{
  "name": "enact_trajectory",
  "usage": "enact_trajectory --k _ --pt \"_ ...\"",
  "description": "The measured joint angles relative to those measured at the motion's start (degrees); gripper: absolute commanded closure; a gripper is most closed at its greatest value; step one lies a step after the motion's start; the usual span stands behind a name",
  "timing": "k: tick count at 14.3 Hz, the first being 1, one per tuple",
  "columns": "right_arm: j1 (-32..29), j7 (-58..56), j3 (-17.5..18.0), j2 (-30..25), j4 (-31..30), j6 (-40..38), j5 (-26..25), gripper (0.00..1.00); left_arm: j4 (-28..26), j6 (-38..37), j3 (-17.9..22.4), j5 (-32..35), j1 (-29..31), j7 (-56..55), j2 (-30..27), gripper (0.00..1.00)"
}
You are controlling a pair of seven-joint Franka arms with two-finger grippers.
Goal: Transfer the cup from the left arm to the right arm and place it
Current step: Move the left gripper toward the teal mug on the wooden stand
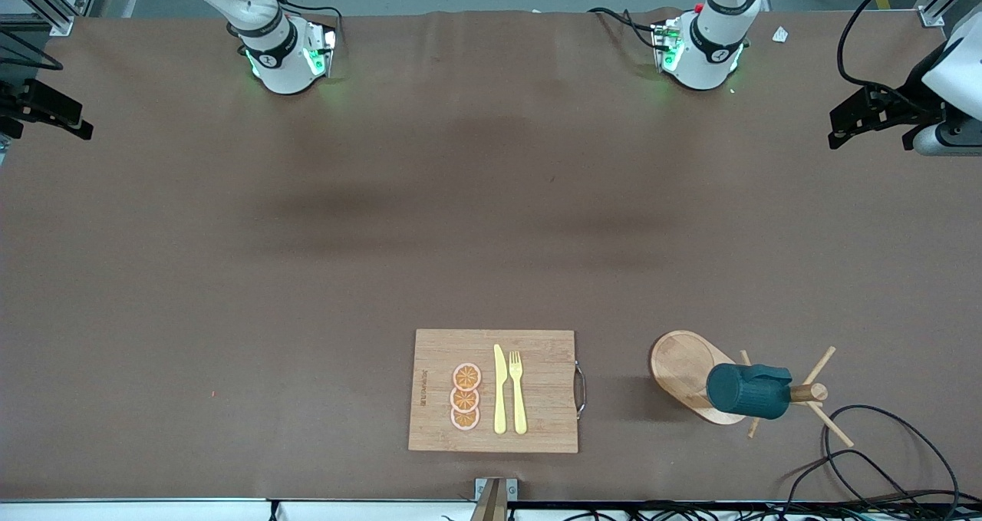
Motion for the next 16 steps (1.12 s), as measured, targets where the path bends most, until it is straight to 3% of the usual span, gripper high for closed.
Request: enact_trajectory --k 8,16 --pt "0.0 0.0 0.0 0.0 0.0 0.0 0.0 0.00 0.2 0.0 0.1 0.0 0.1 0.0 0.4 0.00" --pt "0.0 0.0 0.0 0.0 0.0 0.0 0.0 0.00 5.5 2.0 0.3 0.0 0.2 -2.4 8.5 0.00"
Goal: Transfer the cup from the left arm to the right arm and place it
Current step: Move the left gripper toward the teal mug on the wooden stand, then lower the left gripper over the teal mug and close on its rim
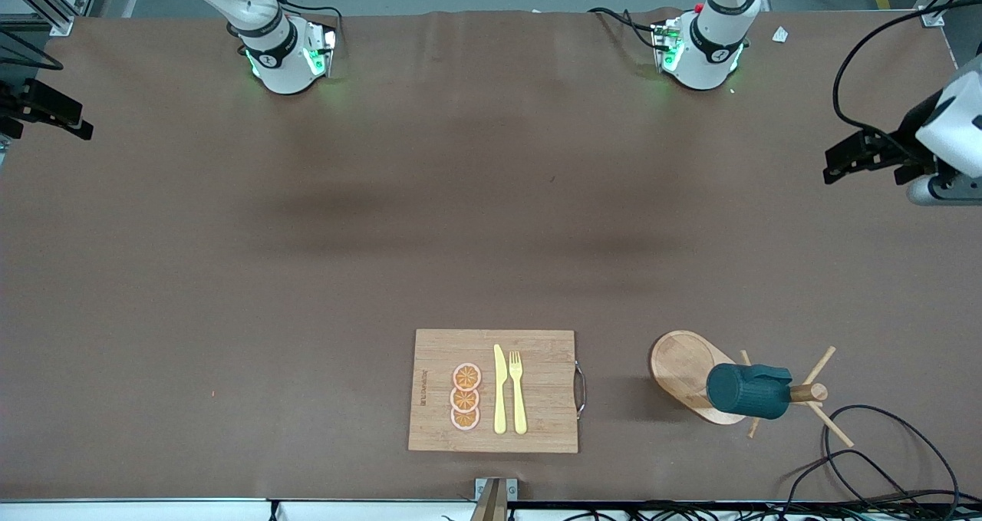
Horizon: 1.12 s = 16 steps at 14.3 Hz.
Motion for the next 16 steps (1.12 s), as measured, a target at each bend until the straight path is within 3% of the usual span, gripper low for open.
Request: enact_trajectory --k 7,16 --pt "0.0 0.0 0.0 0.0 0.0 0.0 0.0 0.00 0.9 11.0 -0.1 -0.4 -0.4 -14.3 5.4 0.00" --pt "0.0 0.0 0.0 0.0 0.0 0.0 0.0 0.00 1.0 30.2 0.1 -9.9 0.1 -33.2 13.5 0.00"
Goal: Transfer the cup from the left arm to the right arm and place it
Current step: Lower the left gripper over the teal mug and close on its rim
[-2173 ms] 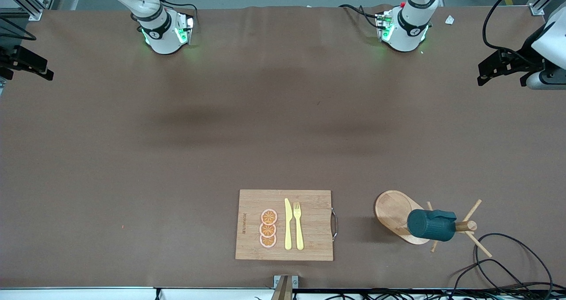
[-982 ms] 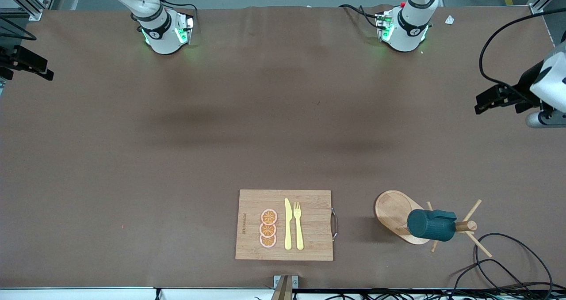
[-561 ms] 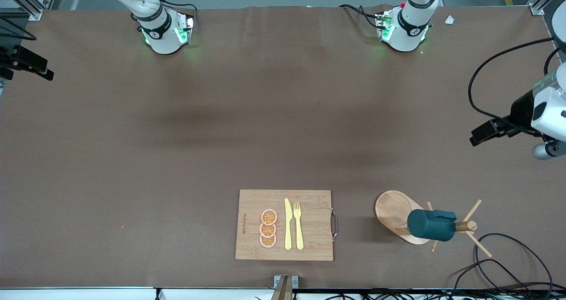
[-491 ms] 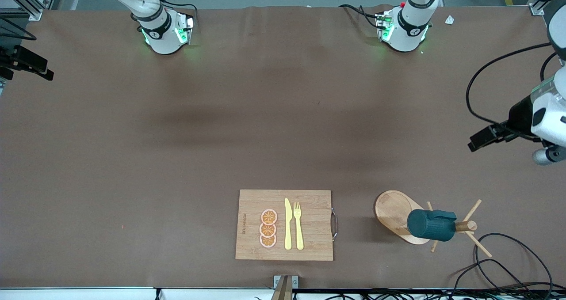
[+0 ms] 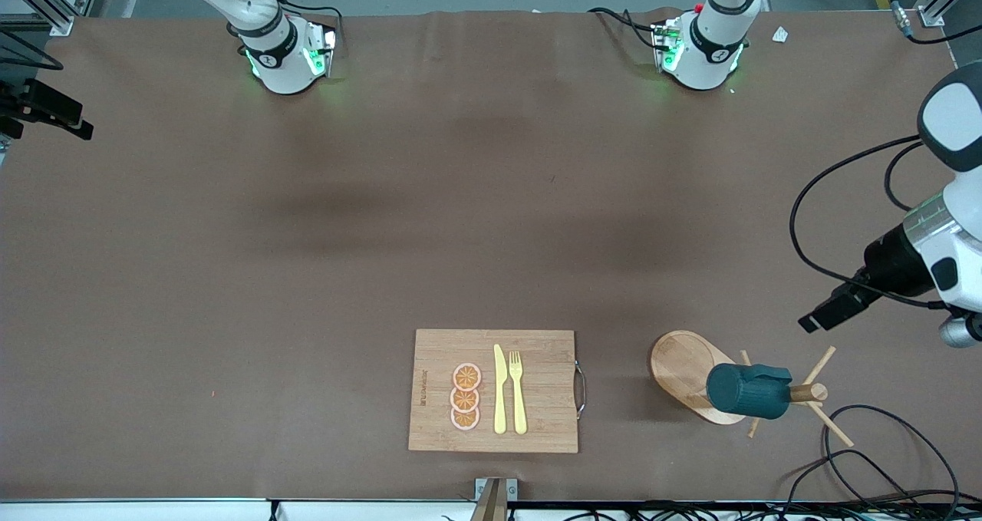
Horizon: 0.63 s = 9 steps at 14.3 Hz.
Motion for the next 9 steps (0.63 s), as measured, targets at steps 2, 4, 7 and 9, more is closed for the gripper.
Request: enact_trajectory --k 2,4,7,9 --pt "0.0 0.0 0.0 0.0 0.0 0.0 0.0 0.00 0.0 2.9 0.0 -1.8 0.0 -5.1 1.5 0.00" --pt "0.0 0.0 0.0 0.0 0.0 0.0 0.0 0.00 0.0 6.7 0.0 -5.1 0.0 -10.0 3.3 0.00" --pt "0.0 0.0 0.0 0.0 0.0 0.0 0.0 0.00 0.0 10.6 0.0 -9.5 -0.2 -20.3 5.3 0.00" --pt "0.0 0.0 0.0 0.0 0.0 0.0 0.0 0.00 0.0 12.0 -0.1 -11.4 -0.3 -25.9 6.2 0.00"
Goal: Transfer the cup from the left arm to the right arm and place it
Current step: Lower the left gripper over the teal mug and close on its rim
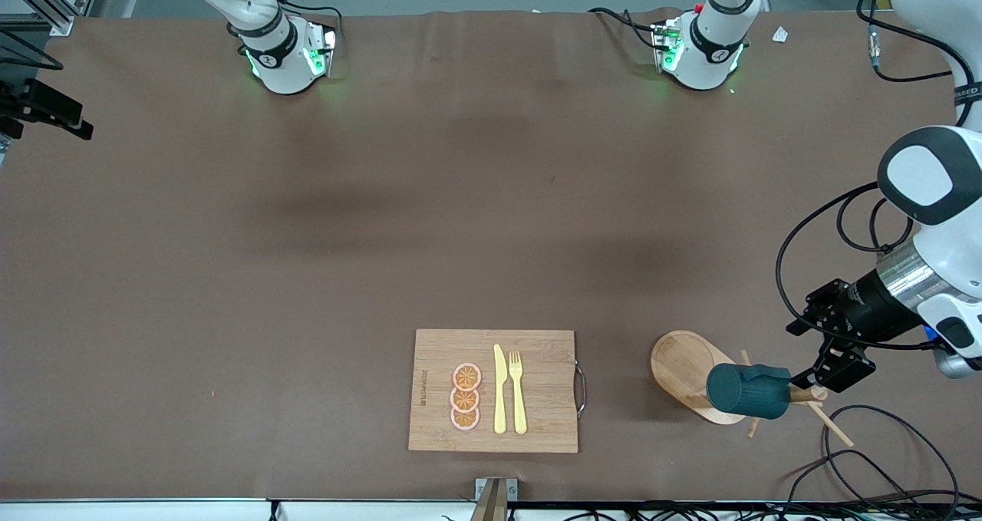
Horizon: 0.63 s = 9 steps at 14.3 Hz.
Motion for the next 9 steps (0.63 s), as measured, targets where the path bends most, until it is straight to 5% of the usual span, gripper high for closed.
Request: enact_trajectory --k 9 --pt "0.0 0.0 0.0 0.0 0.0 0.2 0.0 0.00 0.0 3.2 0.1 -5.4 0.2 -4.6 4.8 0.00"
